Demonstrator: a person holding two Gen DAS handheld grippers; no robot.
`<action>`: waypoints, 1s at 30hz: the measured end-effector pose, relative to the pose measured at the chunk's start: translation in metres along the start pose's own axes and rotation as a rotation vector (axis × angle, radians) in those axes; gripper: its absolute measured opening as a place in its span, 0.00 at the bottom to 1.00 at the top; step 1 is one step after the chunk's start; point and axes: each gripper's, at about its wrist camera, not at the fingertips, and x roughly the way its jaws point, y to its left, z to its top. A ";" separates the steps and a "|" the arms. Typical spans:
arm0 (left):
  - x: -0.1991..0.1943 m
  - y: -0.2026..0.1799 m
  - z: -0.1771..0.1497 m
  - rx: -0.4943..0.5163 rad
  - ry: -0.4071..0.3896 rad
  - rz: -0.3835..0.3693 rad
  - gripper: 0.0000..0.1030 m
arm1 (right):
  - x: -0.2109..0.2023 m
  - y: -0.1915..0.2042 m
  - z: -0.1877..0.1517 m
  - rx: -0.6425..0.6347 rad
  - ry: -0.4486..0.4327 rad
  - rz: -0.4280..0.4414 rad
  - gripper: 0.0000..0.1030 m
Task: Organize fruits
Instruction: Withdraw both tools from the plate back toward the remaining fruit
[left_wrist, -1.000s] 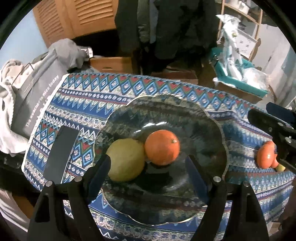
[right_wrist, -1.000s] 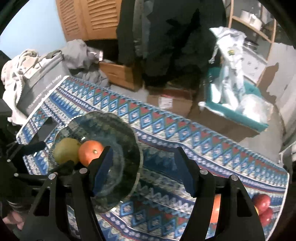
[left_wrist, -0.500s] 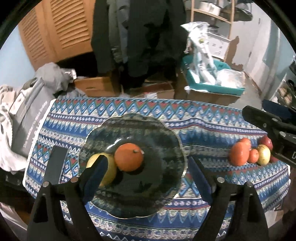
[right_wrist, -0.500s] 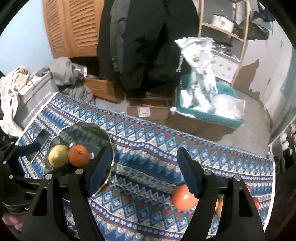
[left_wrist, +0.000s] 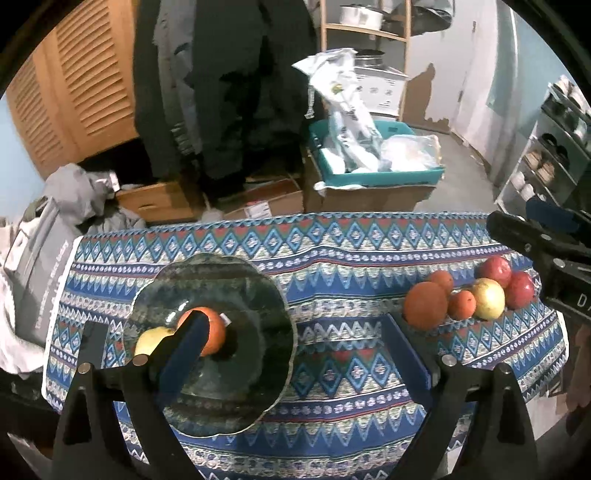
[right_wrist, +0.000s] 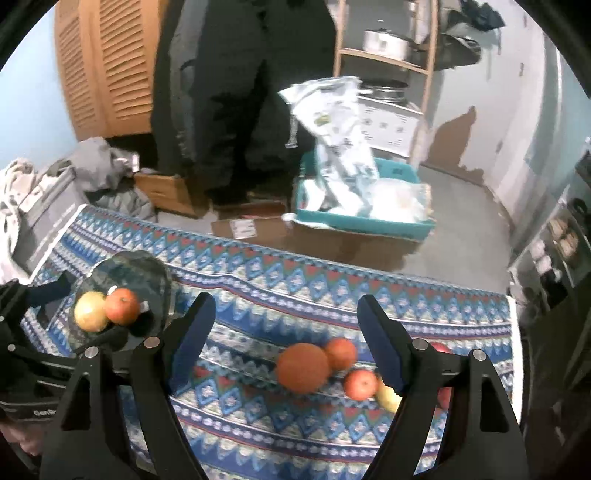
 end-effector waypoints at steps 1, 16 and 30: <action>-0.001 -0.006 0.001 0.009 -0.001 -0.004 0.92 | -0.002 -0.005 -0.002 0.003 -0.005 -0.012 0.77; -0.008 -0.073 0.008 0.115 -0.014 -0.055 0.93 | -0.039 -0.085 -0.028 0.108 -0.048 -0.144 0.82; 0.000 -0.117 0.015 0.173 -0.022 -0.063 0.98 | -0.060 -0.145 -0.054 0.194 -0.059 -0.242 0.84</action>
